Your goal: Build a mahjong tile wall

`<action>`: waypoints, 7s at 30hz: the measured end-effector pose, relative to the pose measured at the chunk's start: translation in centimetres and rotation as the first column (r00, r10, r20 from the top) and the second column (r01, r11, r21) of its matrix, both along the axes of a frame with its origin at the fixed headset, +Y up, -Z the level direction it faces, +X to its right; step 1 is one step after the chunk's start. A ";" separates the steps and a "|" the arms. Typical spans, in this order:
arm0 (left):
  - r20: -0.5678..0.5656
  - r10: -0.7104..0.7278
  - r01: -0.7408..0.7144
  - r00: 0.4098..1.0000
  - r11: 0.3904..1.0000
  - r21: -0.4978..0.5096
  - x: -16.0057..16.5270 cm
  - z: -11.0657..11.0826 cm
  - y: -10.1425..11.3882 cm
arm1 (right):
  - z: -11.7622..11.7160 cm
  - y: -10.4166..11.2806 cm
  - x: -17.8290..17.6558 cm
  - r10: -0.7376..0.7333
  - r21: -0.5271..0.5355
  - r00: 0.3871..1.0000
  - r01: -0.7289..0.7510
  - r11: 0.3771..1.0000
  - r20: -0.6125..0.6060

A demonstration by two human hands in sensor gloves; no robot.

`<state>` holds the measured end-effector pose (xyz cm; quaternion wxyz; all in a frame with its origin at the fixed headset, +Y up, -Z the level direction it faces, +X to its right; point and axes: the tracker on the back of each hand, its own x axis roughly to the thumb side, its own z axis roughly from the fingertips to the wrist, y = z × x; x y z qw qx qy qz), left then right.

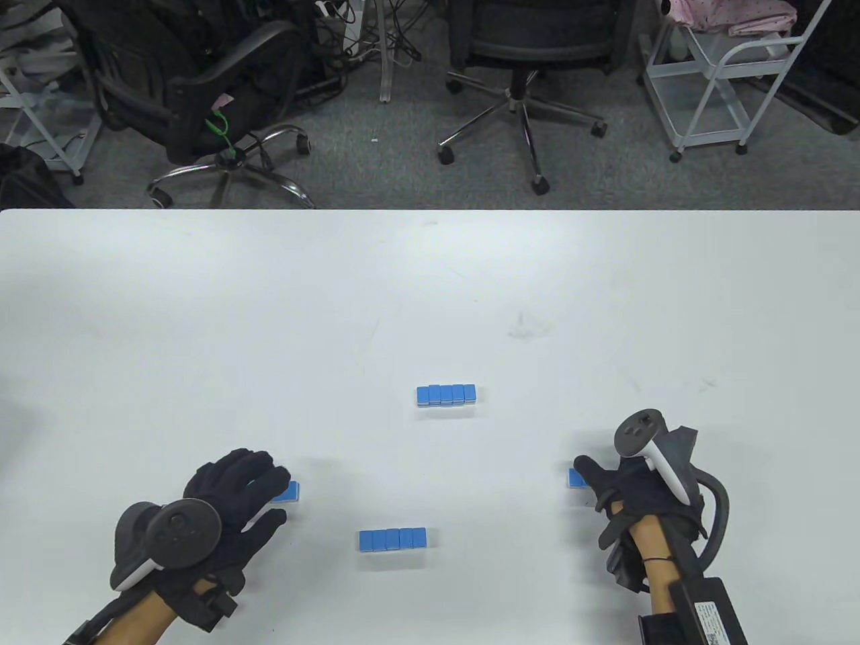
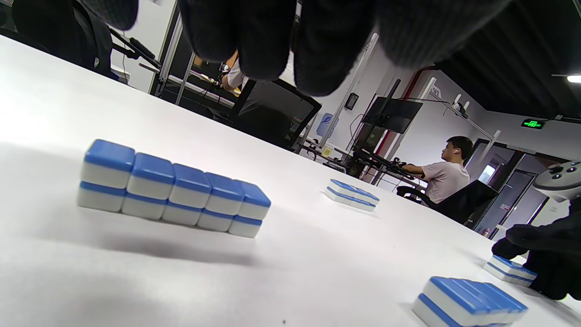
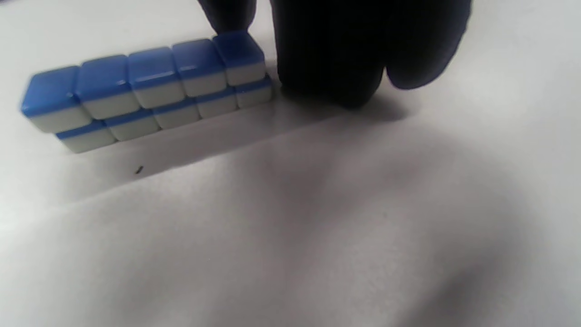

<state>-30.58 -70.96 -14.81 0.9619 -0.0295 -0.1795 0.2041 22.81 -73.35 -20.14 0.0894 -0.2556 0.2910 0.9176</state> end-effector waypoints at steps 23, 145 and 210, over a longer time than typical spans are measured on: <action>0.029 -0.003 0.003 1.000 1.000 -0.006 0.4 -0.2 -0.2 | -1.1 -2.4 -3.9 0.282 -0.017 0.954 -0.285 0.958 -0.099; -0.066 0.038 -0.039 0.997 0.999 -0.008 -1.6 -0.9 0.0 | 2.5 4.4 -13.5 0.277 0.530 0.629 0.257 0.808 -0.727; -0.367 -0.599 0.357 0.712 0.759 -0.545 7.3 -6.6 -4.6 | 1.6 3.8 -6.8 0.109 0.555 0.818 0.279 0.784 -0.565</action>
